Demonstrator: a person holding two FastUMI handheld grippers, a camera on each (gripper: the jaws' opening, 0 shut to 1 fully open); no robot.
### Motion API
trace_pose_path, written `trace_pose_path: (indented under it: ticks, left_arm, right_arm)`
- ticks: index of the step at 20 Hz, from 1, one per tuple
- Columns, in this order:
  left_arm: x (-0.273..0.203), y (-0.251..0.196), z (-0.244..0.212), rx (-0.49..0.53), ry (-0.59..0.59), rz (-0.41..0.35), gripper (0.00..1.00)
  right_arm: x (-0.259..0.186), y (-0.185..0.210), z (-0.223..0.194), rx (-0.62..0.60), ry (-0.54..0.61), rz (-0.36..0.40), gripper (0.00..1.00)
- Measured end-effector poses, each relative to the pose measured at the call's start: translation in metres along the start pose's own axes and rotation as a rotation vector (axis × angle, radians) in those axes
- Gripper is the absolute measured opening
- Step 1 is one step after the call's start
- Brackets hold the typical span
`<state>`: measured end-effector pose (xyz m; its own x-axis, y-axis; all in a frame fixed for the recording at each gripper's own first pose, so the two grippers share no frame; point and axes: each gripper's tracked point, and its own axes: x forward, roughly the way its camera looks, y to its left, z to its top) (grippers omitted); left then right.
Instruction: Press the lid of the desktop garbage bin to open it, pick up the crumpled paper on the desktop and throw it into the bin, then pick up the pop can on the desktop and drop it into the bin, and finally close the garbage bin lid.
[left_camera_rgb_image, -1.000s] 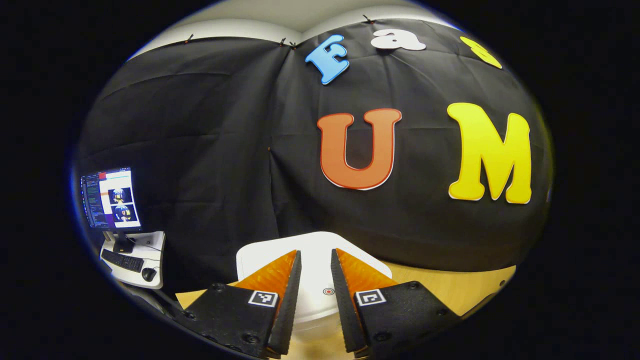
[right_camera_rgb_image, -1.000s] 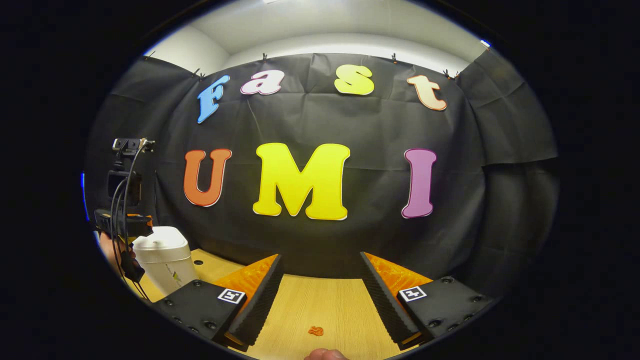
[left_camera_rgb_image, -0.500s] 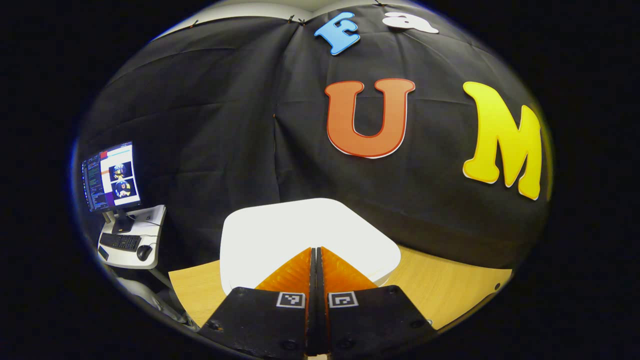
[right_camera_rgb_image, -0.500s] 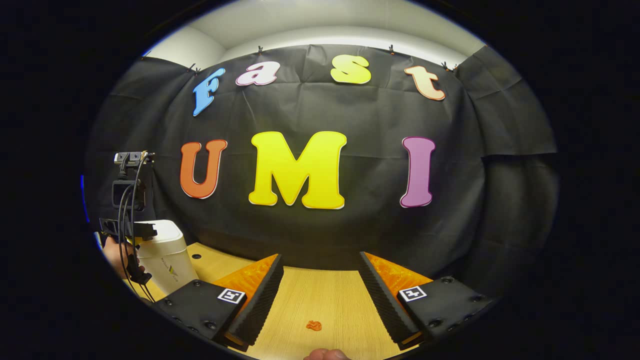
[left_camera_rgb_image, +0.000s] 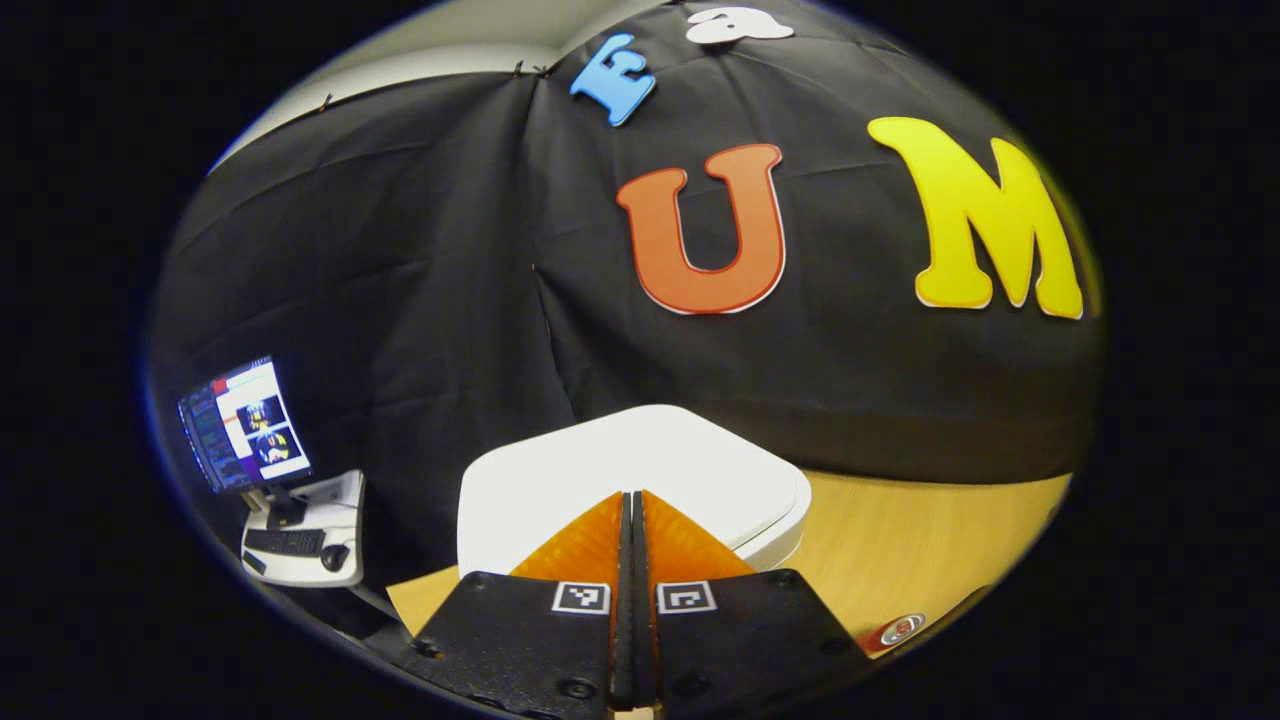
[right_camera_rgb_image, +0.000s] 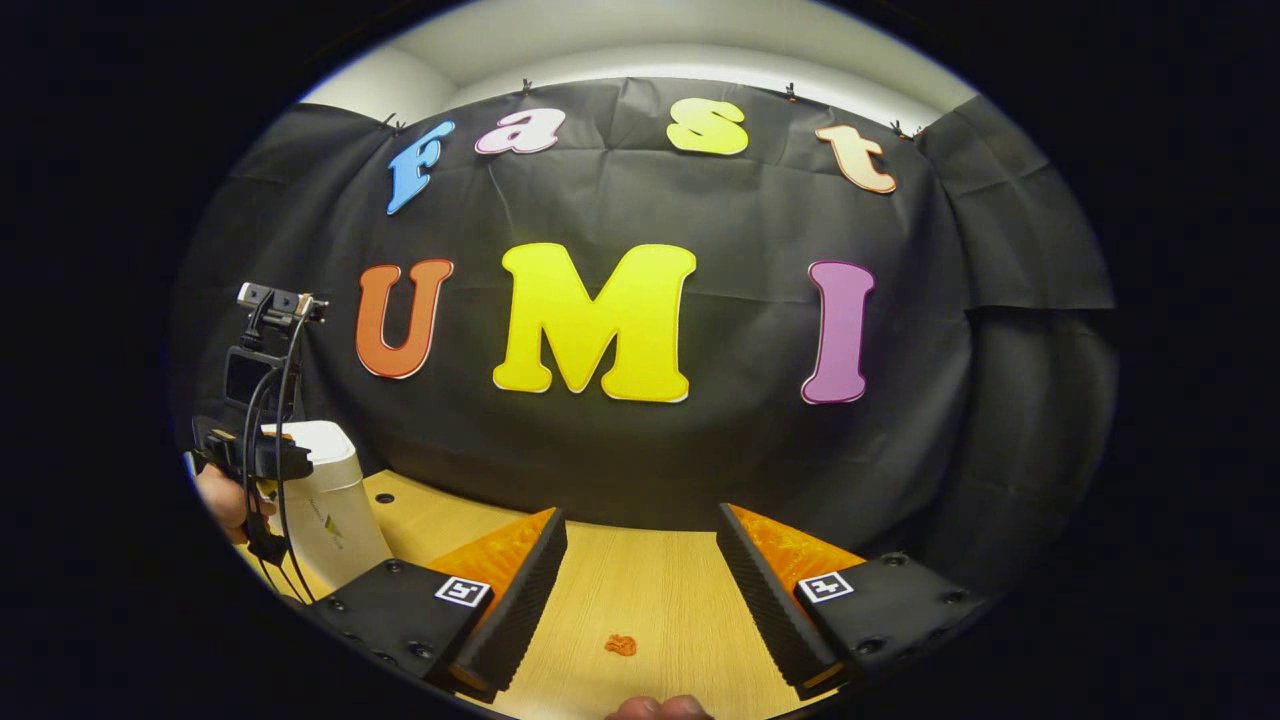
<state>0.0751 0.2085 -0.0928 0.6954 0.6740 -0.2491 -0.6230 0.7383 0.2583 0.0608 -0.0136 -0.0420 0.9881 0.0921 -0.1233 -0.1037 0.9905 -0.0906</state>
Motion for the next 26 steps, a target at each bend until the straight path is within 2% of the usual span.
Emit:
trace_pose_path:
  ticks: [3,5,7,8,9,10,13,14,16,20,23,26]
  left_arm:
    - [-0.012,-0.01,0.039,-0.023,-0.13,-0.045,0.04]
    - [-0.024,-0.024,0.053,-0.037,-0.166,-0.135,0.09]
    - [-0.037,-0.036,0.06,-0.044,-0.183,-0.209,0.24]
    - [-0.041,-0.038,0.066,-0.047,-0.199,-0.227,0.42]
    - [-0.048,-0.043,0.069,-0.052,-0.207,-0.258,0.51]
    - [-0.055,-0.048,0.07,-0.064,-0.213,-0.297,0.65]
    - [-0.094,-0.058,0.079,-0.091,-0.248,-0.387,0.81]
    - [-0.104,-0.059,0.083,-0.093,-0.262,-0.407,0.94]
    - [-0.123,-0.068,0.088,-0.103,-0.286,-0.457,0.98]
    - [-0.169,-0.097,0.09,-0.12,-0.318,-0.621,0.98]
    - [-0.192,-0.105,0.083,-0.118,-0.33,-0.68,0.98]
    - [-0.212,-0.117,0.061,-0.118,-0.293,-0.746,0.98]
  right_arm:
    - [-0.002,0.006,0.002,-0.024,-0.016,0.012,0.95]
    - [-0.006,0.01,0.004,-0.017,-0.025,0.028,0.95]
    - [-0.007,0.012,0.005,-0.016,-0.032,0.039,0.95]
    - [-0.007,0.011,0.007,-0.015,-0.035,0.036,0.95]
    - [-0.009,0.009,0.008,-0.006,-0.039,0.033,0.95]
    - [-0.01,0.008,0.01,0.008,-0.048,0.035,0.95]
    - [-0.014,0.0,0.009,0.026,-0.056,0.017,0.95]
    - [-0.015,-0.003,0.008,0.031,-0.056,0.014,0.95]
    - [-0.019,-0.007,0.007,0.037,-0.063,0.007,0.95]
    - [-0.027,-0.02,0.004,0.048,-0.072,-0.02,0.95]
    - [-0.035,-0.024,-0.006,0.047,-0.055,-0.02,0.95]
    - [-0.037,-0.031,-0.019,0.053,-0.018,-0.018,0.95]
